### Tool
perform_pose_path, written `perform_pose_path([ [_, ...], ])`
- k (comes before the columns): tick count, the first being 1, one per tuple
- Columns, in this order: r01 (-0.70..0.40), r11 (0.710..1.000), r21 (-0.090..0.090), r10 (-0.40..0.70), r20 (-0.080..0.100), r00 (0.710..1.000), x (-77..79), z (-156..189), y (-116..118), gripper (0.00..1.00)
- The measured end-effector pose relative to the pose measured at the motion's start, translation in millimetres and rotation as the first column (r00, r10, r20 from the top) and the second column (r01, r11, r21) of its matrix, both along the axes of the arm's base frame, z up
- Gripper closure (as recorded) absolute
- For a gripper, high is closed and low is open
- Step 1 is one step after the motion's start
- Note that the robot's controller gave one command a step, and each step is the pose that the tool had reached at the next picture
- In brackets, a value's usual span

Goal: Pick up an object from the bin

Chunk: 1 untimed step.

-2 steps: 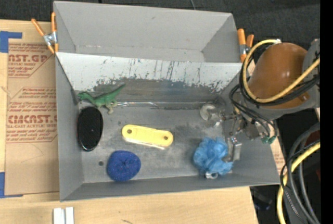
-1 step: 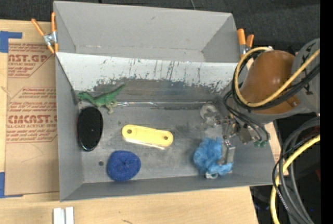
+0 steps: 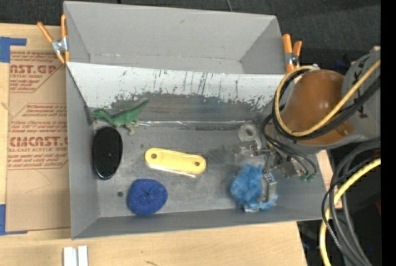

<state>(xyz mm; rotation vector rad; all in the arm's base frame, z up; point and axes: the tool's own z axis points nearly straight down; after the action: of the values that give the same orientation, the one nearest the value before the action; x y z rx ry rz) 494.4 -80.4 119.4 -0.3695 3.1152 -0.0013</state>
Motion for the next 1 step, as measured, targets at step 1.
perform_pose_path([
  [1,0.138,0.990,0.001,-0.138,0.000,0.990,-2.1,-15.1,9.5,0.00],
])
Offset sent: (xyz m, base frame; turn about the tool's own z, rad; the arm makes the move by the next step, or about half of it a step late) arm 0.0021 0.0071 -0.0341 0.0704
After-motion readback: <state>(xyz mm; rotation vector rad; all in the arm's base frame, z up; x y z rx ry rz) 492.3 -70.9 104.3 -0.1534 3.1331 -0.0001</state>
